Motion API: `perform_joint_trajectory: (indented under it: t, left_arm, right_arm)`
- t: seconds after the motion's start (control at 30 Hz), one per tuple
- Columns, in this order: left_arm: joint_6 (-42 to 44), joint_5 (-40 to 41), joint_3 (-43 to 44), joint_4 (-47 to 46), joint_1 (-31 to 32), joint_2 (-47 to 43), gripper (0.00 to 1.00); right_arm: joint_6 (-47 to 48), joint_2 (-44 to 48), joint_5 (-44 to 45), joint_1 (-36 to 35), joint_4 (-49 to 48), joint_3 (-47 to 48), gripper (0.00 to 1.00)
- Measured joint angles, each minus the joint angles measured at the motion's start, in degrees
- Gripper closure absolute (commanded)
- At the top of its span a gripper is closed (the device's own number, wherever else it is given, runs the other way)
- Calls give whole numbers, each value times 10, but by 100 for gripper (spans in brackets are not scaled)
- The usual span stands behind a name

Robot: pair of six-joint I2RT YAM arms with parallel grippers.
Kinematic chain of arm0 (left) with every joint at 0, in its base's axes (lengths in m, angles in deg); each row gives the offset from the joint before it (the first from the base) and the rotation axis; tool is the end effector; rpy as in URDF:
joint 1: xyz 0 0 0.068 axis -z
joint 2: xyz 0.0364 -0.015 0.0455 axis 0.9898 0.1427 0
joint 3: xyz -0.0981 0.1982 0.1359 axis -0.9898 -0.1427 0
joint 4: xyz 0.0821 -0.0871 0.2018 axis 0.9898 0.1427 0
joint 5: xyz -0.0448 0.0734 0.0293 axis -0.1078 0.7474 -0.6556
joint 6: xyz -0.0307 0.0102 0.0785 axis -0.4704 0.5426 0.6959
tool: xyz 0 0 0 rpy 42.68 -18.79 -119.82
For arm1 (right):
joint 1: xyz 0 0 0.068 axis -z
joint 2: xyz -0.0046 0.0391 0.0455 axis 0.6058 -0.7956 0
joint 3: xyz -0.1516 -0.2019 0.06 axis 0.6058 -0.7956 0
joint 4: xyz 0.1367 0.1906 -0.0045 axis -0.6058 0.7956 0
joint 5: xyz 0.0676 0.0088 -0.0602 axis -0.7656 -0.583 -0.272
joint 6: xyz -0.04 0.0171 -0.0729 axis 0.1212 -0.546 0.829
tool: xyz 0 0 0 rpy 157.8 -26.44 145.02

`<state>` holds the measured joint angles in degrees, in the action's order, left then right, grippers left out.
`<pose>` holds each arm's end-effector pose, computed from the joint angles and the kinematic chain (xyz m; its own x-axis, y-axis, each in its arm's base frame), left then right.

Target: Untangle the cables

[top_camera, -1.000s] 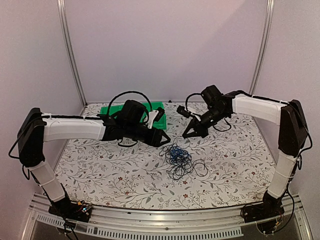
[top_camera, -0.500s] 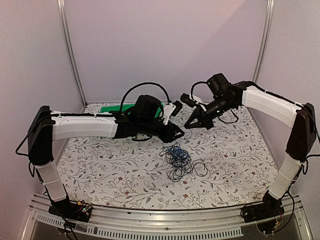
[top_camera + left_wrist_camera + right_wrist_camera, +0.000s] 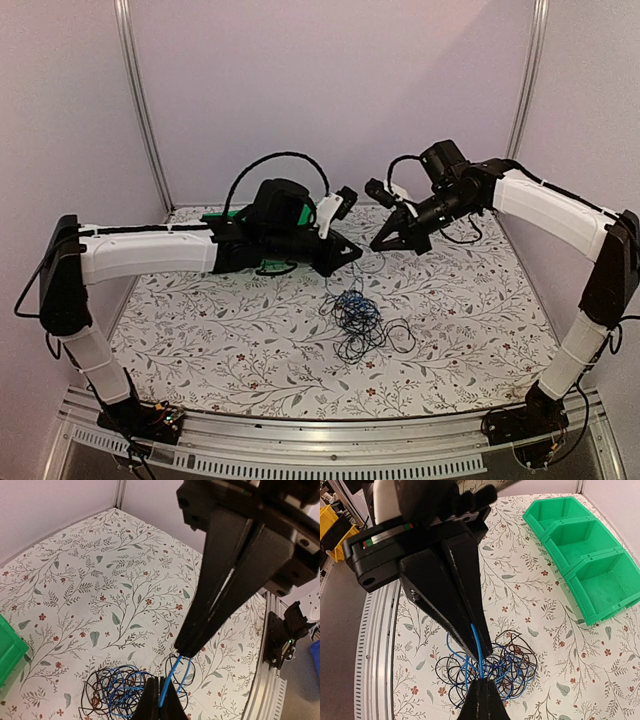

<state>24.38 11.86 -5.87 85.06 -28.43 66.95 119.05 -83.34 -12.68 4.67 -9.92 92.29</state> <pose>0.2367 -0.3421 0.2595 -0.4894 0.2357 -0.8396 0.7899 0.5277 -0.3122 0.2645 0.2298 0.2865 -0.1166 -0.5975 -0.7934 -0.9930 0.0542 0.1051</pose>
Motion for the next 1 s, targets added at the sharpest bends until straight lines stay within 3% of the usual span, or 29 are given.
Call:
perform_joint_trajectory:
  t: [0.13, 0.3, 0.8, 0.87, 1.0]
  left_arm:
    - [-7, 12, -12, 0, 1, -44, 100]
    - [-34, 30, -32, -3, -4, -100, 100]
    - [-130, 109, -80, -3, -17, -167, 100]
    - [-139, 122, -80, -3, -21, -188, 100]
    - [-150, 144, -76, -2, -27, -223, 100]
  right_arm:
    - [-10, 0, -9, -5, -22, 0, 55]
    - [-28, -1, -16, -4, -61, -17, 36]
    - [-76, -89, -51, -37, -208, -112, 33]
    - [-79, -103, -50, -43, -217, -119, 38]
    - [-96, -129, -40, -50, -241, -125, 62]
